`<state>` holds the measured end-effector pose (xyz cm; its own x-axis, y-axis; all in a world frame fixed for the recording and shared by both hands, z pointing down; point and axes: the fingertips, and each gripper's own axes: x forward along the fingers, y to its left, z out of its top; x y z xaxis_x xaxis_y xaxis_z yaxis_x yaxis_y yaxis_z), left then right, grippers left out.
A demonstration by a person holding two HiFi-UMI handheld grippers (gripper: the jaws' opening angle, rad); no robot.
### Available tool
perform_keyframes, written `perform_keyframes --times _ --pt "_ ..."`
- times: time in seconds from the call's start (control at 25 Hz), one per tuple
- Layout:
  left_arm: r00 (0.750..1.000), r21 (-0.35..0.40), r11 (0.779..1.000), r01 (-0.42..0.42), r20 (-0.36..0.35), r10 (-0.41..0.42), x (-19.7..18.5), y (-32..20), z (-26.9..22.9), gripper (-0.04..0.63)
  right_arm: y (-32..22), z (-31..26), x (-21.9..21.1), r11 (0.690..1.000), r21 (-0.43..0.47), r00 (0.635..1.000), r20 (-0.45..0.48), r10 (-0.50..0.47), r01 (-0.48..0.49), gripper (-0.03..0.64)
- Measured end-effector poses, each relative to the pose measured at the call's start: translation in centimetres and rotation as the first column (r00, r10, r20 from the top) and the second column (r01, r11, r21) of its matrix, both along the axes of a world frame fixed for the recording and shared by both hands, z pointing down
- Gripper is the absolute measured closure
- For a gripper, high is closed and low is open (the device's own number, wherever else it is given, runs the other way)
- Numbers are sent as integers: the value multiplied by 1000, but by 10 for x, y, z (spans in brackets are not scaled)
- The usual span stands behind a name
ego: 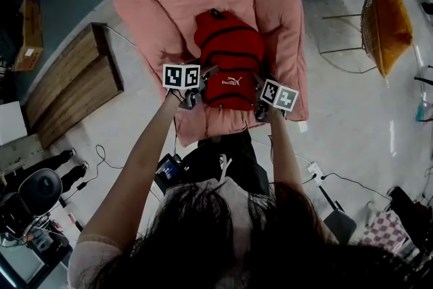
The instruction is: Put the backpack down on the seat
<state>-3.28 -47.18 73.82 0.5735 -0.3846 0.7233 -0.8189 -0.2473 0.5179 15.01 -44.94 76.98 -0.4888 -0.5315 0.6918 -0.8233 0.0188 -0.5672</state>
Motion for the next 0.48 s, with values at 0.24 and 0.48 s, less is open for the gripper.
perform_keyframes --times 0.24,0.48 --pt "996 36 998 -42 -73 45 -18 36 -32 291 20 -59 10 986 161 994 -108 -19 36 371" --pt "982 168 985 -43 -173 72 -30 74 -91 293 64 -126 -24 955 288 995 -93 -42 67 371"
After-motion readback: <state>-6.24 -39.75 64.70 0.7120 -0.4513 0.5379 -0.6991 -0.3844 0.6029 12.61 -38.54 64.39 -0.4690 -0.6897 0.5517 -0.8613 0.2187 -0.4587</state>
